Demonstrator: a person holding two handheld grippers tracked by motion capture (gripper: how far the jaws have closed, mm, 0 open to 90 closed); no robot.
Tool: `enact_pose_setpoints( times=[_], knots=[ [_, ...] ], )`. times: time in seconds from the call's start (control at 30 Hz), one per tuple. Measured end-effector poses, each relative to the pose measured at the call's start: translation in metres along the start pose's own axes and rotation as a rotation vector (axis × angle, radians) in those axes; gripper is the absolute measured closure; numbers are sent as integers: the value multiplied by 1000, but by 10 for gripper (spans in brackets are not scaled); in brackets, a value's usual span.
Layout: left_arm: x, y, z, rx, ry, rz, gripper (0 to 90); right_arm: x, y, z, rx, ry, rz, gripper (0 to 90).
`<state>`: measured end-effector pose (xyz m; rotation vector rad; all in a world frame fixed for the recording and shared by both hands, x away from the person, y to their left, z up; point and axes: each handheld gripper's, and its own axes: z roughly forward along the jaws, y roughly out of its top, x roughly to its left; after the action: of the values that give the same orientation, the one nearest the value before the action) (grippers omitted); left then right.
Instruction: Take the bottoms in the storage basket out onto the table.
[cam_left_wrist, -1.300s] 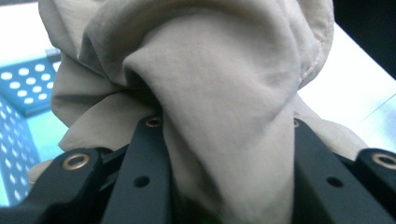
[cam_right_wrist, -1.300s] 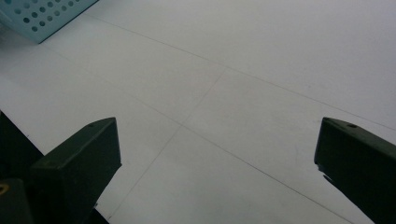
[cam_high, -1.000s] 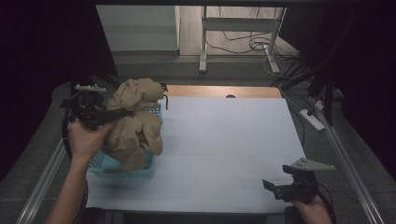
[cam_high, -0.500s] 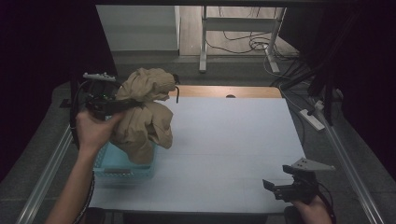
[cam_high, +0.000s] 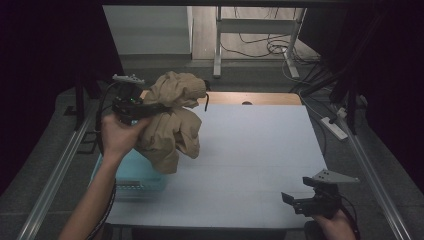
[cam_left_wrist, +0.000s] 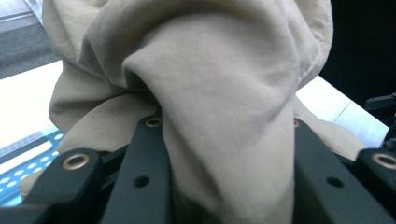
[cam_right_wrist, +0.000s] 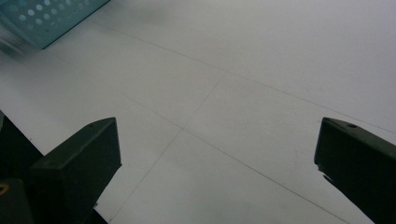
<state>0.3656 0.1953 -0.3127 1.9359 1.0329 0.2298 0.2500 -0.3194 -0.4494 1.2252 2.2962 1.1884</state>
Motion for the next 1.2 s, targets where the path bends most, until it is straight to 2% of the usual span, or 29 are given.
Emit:
enact_pose_setpoints(
  times=[0.13,0.33,0.57,1.2],
  knots=[
    [-6,6,10,7,-16,10,707,0,0,0,-1,1,0,3],
    [-19,14,26,44,-8,37,708,-1,0,0,-3,5,9,3],
    [-31,20,46,59,-31,64,707,-1,0,-1,-4,6,9,3],
    [-53,24,93,106,-74,111,705,-1,0,-1,-4,10,2,3]
  ],
)
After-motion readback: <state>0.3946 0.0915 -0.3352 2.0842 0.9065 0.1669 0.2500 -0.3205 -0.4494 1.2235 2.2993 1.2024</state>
